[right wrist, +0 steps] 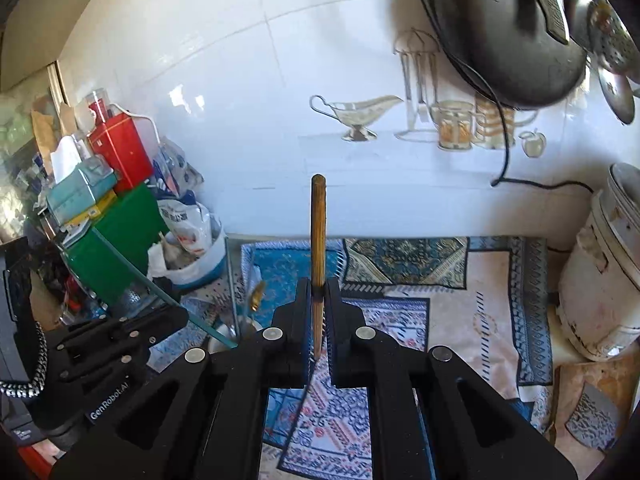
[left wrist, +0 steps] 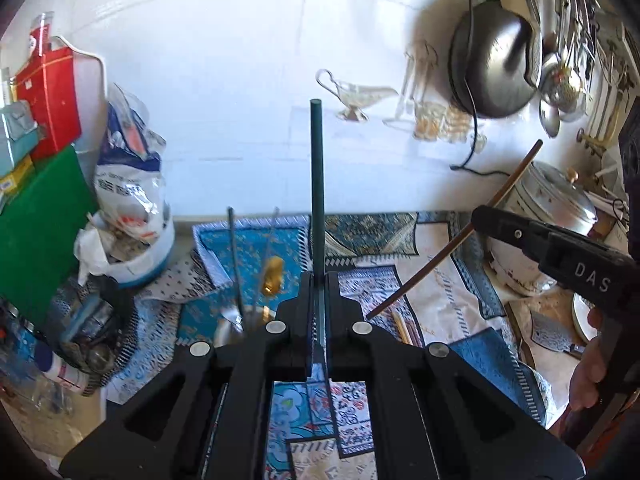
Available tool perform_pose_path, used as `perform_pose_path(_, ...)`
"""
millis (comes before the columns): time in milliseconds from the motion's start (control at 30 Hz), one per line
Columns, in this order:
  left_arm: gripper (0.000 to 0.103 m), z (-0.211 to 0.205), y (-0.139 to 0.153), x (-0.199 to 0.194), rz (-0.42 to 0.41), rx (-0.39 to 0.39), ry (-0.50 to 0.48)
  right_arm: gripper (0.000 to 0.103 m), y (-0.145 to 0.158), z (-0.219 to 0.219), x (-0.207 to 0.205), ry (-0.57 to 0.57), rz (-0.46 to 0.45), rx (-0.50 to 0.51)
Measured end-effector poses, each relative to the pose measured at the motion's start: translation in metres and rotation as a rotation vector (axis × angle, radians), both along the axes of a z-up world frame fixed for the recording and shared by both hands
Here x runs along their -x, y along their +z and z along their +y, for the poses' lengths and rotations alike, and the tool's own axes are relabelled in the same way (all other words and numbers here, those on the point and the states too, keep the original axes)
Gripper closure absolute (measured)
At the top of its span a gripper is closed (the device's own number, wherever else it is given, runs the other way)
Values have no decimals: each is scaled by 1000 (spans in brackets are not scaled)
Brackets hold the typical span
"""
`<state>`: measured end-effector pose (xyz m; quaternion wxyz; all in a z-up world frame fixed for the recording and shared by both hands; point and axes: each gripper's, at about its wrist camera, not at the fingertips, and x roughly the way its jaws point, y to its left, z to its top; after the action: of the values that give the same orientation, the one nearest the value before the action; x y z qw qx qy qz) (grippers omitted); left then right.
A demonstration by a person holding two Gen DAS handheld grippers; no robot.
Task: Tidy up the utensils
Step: 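Lower both chopsticks into the white cup and open both grippers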
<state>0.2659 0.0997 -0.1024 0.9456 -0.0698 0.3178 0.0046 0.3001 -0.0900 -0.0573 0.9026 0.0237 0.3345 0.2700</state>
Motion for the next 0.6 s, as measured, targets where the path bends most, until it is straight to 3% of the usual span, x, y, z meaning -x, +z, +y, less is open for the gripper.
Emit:
perform_pose_path(300,100,50,10,0,-27,4,48,97,-2,52,-4,66,13,-22)
perform_pose_path(600,100,70,-29,-15,80,5,27,97,-38,92,-8,120,118,52)
